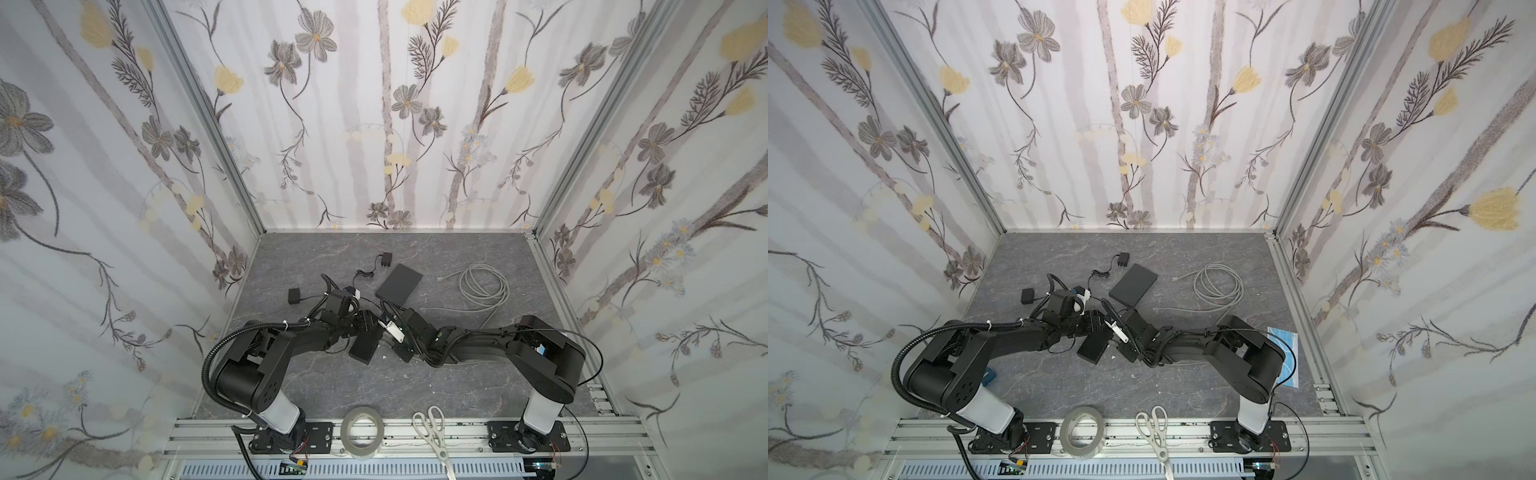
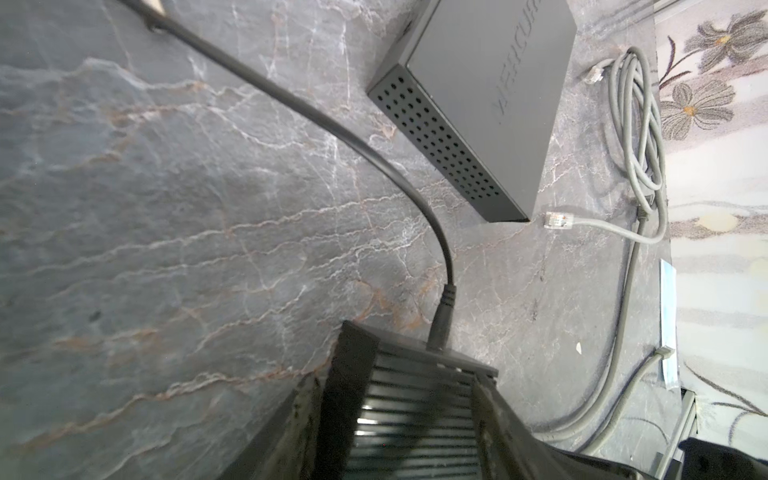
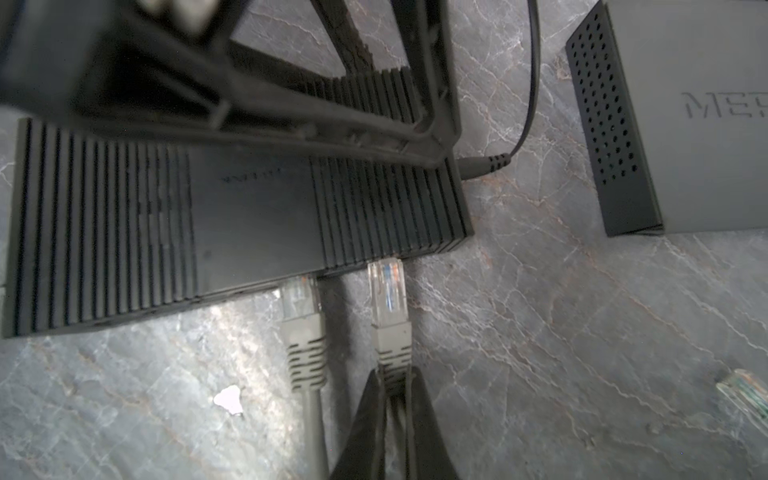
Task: Insert the plug into the switch port
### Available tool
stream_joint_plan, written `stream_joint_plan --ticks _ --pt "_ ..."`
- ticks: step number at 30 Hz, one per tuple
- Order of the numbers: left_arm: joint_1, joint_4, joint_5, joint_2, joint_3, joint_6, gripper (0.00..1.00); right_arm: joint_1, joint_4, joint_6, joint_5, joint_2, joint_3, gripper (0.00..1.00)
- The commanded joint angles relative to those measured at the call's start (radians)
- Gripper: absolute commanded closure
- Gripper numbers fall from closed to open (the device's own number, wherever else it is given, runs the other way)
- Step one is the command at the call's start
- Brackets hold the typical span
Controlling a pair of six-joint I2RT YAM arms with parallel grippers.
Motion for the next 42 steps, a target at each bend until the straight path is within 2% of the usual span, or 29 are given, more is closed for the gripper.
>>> stream_joint_plan --ticks 1,9,18,29,35,38,42 --pt "-0.002 -0.008 0.036 0.004 0.005 -0.015 0.41 0.002 0.048 -0.012 -0.018 -0.009 0.009 0.98" --pt "-0.002 -0.008 0.039 0.002 0.004 -0.018 0.41 0.004 0.037 -0.003 0.017 -0.015 0.019 0.98" --pt "-0.002 -0.009 0.040 -0.005 0.003 -0.015 0.41 0.030 0.066 -0.037 -0.061 -0.040 0.021 0.97" --pt "-0.001 -0.011 0.041 -0.012 0.000 -0.016 0.41 0.024 0.007 0.020 0.060 -0.012 0.062 0.97" --pt "-0.002 -0.012 0.040 -0.014 0.000 -0.016 0.41 0.028 0.005 0.027 0.054 -0.005 0.072 0.97" --pt "-0.001 -0.014 0.037 -0.017 -0.001 -0.014 0.41 0.026 -0.006 0.020 0.053 -0.013 0.067 0.92" --pt "0.001 -0.023 0.034 -0.029 -0.003 -0.008 0.41 0.004 -0.056 -0.019 -0.004 -0.035 0.041 0.90"
